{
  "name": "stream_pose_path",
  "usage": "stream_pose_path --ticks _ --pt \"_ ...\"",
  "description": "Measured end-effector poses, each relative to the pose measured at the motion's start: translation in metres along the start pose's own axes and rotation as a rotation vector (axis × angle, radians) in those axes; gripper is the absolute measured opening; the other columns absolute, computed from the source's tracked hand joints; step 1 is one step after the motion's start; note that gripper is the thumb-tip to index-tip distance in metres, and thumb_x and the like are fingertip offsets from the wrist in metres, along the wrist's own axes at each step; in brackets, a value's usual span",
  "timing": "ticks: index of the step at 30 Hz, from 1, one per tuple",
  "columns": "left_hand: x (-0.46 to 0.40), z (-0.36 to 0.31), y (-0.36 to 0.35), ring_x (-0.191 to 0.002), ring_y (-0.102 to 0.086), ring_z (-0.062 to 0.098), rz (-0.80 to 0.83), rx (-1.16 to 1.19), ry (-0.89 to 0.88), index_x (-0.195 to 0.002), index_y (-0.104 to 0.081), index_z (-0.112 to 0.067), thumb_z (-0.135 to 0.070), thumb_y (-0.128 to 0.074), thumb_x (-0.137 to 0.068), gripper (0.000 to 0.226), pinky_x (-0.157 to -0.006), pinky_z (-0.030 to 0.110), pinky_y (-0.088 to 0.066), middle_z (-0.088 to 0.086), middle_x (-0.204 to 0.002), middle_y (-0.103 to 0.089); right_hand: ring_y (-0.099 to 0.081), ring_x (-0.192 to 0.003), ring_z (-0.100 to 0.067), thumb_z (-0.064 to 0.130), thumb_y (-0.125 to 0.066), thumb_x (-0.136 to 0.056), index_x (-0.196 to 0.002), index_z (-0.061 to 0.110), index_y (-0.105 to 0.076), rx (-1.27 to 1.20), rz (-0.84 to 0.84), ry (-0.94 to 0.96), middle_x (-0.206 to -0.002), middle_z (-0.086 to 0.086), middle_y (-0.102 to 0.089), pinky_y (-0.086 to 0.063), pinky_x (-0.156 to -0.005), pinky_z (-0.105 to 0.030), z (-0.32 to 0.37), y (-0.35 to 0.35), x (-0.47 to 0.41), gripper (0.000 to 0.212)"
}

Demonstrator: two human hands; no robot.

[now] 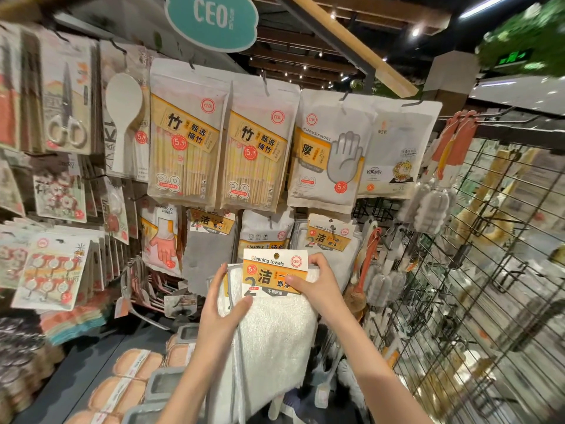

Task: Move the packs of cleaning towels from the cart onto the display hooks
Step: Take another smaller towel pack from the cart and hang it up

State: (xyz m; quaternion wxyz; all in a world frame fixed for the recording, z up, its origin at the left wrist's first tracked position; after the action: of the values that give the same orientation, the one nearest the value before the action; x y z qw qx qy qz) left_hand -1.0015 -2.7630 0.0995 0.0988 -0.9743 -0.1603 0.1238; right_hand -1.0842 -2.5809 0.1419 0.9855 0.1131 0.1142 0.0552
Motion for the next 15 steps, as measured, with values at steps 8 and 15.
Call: stream_pose_path --ticks 8,15 --pt "-0.012 0.002 -0.004 -0.128 -0.038 0.002 -0.018 -0.016 0.018 -0.120 -0.047 -0.062 -0.050 -0.058 -0.081 0.042 -0.099 0.031 -0.033 -0.041 -0.123 -0.042 -0.066 -0.100 -0.027 0.004 -0.074 -0.078 -0.094 0.020 -0.047 -0.121 -0.040 -0.048 -0.112 -0.009 -0.065 -0.053 -0.090 -0.047 -0.003 0.017 -0.015 0.035" --pt "-0.026 0.011 -0.005 -0.131 -0.041 0.007 -0.033 -0.012 -0.010 -0.124 -0.047 -0.058 -0.029 -0.058 -0.093 0.044 -0.112 0.046 -0.031 -0.030 -0.135 -0.045 -0.061 -0.097 -0.010 0.004 -0.070 -0.081 -0.099 0.019 -0.050 -0.071 -0.099 -0.010 -0.108 0.009 -0.058 -0.053 -0.072 -0.015 -0.004 0.024 -0.025 0.030"
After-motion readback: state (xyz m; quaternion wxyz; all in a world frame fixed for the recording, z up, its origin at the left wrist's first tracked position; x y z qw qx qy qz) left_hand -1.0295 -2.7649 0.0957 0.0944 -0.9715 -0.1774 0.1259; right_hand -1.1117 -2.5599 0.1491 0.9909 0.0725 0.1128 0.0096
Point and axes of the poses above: each hand's wrist, its own x-axis away from the middle knuckle, its own y-axis out of the back of the hand, z = x × y, the point moved 5 cm from there along -x, towards the middle knuckle
